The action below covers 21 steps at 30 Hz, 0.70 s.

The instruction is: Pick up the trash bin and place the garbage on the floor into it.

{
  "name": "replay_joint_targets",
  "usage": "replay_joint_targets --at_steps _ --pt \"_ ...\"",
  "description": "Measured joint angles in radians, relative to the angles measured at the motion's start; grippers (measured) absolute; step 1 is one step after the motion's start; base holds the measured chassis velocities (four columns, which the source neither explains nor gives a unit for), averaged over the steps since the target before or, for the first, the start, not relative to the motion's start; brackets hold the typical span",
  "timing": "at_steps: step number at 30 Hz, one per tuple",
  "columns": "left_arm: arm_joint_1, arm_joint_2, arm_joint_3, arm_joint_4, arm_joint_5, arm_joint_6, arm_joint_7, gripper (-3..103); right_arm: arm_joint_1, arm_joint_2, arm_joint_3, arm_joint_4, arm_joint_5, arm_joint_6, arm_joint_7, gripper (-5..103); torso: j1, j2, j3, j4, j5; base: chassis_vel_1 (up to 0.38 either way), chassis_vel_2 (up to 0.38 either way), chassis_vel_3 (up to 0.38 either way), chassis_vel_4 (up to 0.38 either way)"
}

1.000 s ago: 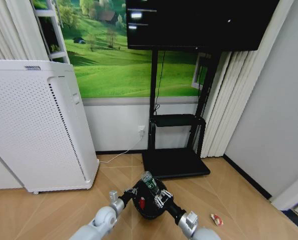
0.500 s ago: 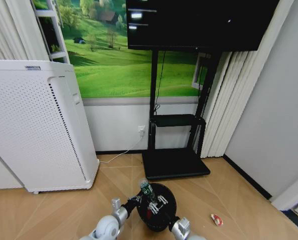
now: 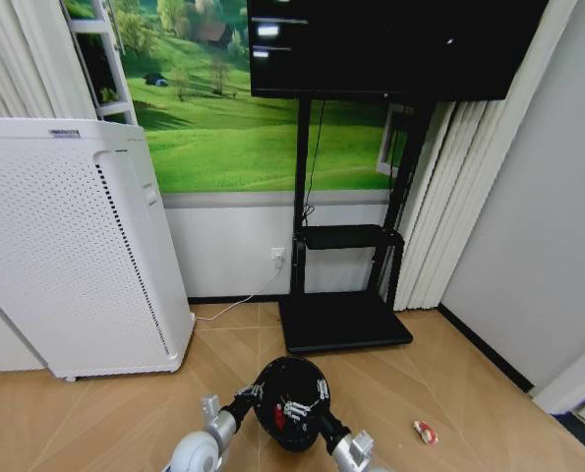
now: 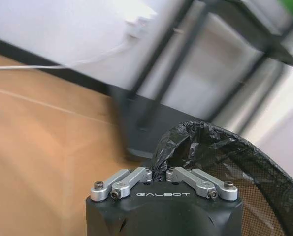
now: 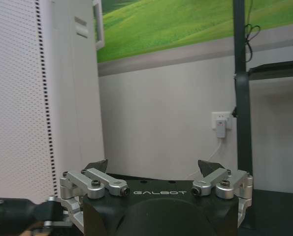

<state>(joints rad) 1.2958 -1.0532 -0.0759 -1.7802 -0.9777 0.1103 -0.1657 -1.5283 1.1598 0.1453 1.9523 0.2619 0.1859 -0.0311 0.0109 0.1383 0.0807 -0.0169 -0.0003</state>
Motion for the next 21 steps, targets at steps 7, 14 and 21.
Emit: replay_joint_targets --at_steps 7,14,21 --pt "0.103 0.001 -0.259 -0.089 -0.041 0.053 -0.204 7 -0.089 0.066 0.052 0.006 -0.035 -0.015 0.041 100 0.0 0.0 0.0 -0.0001 0.0003 0.0 0.0 0.0 0.0" --pt "0.196 -0.022 -0.427 -0.179 -0.125 0.078 -0.251 7 -0.102 0.095 0.067 -0.047 -0.081 -0.006 0.051 100 0.0 0.0 0.0 0.0 0.0002 -0.055 -0.053 0.035 0.034" --pt "0.288 -0.068 -0.562 -0.246 -0.124 0.07 -0.251 7 -0.087 0.1 0.097 -0.104 -0.179 -0.042 0.14 100 0.0 0.0 0.0 -0.0002 0.0003 -0.157 -0.149 0.171 0.153"
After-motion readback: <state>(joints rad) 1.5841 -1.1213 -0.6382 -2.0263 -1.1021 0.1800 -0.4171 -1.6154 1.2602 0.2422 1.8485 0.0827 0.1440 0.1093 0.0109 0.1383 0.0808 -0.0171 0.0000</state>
